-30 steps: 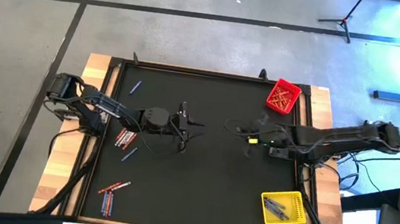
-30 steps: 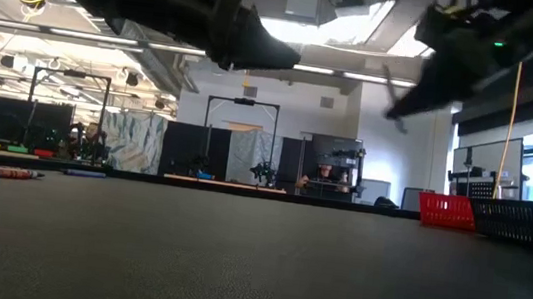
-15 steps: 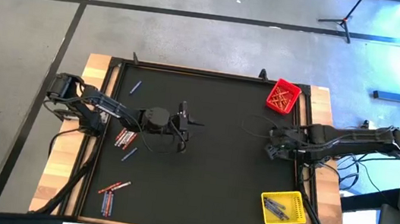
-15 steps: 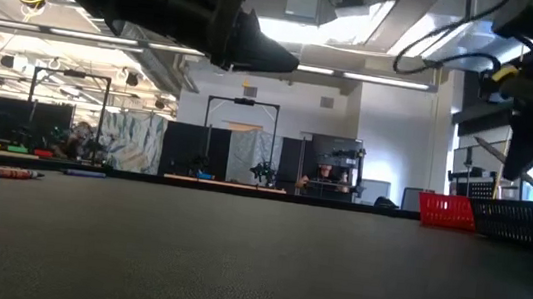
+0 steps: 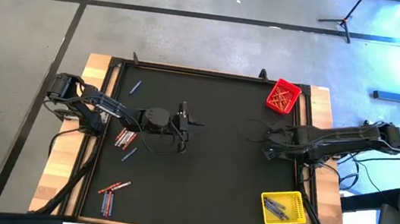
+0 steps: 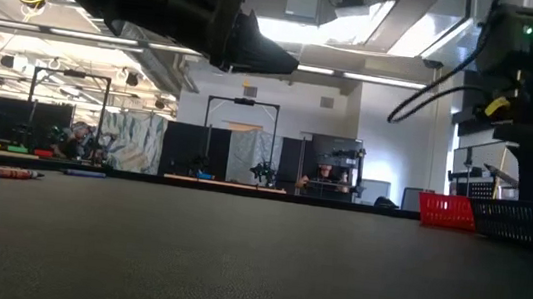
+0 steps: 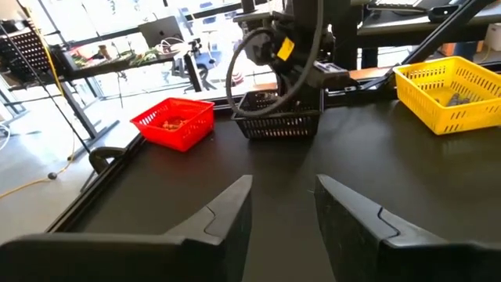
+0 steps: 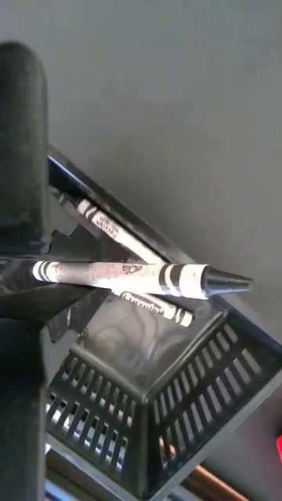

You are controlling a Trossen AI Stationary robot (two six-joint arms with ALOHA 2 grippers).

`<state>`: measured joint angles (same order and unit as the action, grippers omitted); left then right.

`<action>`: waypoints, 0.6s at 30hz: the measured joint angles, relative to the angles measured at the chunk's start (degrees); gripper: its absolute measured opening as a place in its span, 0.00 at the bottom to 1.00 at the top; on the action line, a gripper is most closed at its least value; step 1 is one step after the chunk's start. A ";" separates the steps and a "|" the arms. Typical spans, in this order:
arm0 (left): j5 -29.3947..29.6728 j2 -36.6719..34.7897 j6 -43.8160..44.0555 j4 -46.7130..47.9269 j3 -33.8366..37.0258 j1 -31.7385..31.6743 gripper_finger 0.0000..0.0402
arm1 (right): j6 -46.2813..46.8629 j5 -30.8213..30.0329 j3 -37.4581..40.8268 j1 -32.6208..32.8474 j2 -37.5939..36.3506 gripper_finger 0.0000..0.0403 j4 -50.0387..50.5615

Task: Sort crayons
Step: Put the black crayon into the black bin, then put the blue crayon into the yellow bin

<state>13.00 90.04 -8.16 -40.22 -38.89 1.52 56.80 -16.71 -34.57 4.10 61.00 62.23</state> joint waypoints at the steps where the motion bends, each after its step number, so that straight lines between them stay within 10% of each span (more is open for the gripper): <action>1: 0.00 0.00 0.05 0.02 0.00 0.00 0.33 | 0.00 -0.40 0.00 0.00 0.95 0.10 -0.01; 18: 0.01 0.00 0.28 0.82 0.00 0.00 0.33 | -4.70 -7.44 -4.24 0.05 7.69 0.46 -0.95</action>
<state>13.02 90.04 -7.88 -39.41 -38.89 1.52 52.10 -24.15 -38.81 4.15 68.69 61.28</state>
